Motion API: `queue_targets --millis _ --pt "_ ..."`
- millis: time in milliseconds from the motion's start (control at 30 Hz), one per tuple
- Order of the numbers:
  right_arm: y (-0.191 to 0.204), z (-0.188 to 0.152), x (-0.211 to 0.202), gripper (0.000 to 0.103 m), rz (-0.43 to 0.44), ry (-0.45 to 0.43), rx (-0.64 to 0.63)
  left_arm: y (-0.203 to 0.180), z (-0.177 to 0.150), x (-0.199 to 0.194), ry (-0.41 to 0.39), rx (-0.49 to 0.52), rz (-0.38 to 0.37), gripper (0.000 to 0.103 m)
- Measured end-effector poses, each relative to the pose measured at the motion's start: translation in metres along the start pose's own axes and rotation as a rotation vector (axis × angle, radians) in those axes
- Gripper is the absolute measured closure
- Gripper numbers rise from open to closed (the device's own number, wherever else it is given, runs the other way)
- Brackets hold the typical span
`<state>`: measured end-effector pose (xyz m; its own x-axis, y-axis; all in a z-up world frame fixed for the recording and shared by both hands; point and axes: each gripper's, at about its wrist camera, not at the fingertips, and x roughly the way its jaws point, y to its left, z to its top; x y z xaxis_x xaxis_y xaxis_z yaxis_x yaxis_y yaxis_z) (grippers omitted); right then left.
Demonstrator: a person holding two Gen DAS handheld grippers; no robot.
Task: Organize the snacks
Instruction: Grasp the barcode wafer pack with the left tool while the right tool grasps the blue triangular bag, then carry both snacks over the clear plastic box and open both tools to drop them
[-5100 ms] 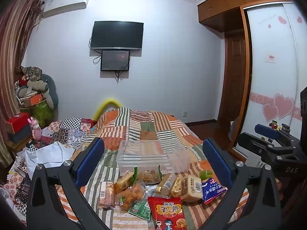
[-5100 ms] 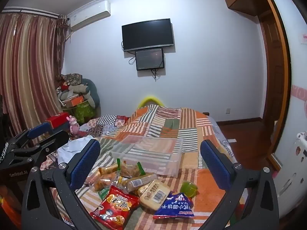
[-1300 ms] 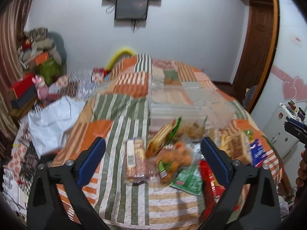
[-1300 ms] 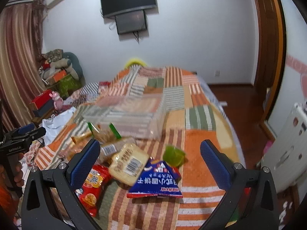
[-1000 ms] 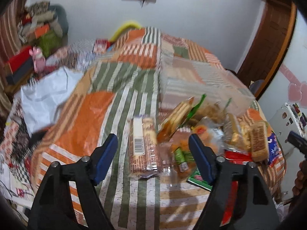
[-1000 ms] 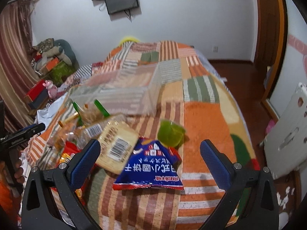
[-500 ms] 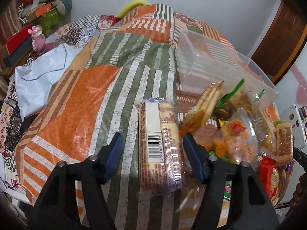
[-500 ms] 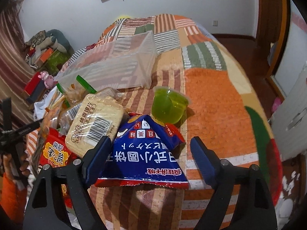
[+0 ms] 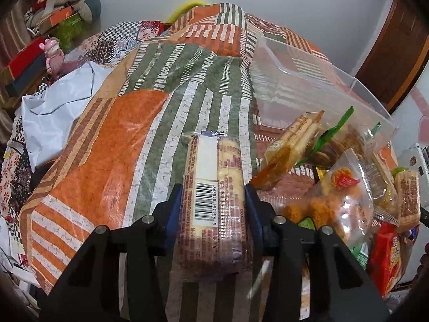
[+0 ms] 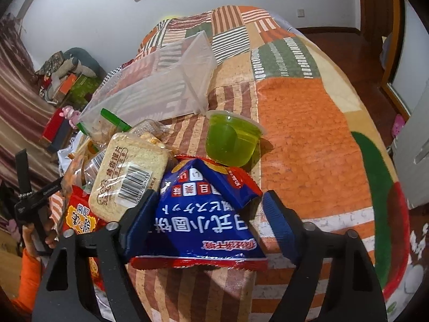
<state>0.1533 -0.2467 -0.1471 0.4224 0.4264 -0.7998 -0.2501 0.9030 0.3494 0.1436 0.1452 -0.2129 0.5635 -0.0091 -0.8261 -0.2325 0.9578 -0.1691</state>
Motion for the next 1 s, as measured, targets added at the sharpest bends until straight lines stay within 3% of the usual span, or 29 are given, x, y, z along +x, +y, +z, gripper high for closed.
queue_targets --millis 367,600,800,1000 --pt "0.002 0.001 0.016 0.033 -0.021 0.061 -0.061 -0.005 -0.001 -0.037 -0.048 0.024 -0.002 0.059" --pt "0.002 -0.005 0.002 0.045 -0.02 0.004 -0.059 -0.011 0.001 -0.067 -0.098 0.049 0.001 0.059" --pt "0.004 -0.002 -0.021 0.046 -0.06 -0.06 -0.088 -0.02 0.007 -0.088 -0.139 0.066 -0.015 0.059" --pt "0.011 0.015 -0.047 0.046 -0.032 -0.159 -0.099 -0.037 0.02 -0.104 -0.186 0.098 -0.029 0.059"
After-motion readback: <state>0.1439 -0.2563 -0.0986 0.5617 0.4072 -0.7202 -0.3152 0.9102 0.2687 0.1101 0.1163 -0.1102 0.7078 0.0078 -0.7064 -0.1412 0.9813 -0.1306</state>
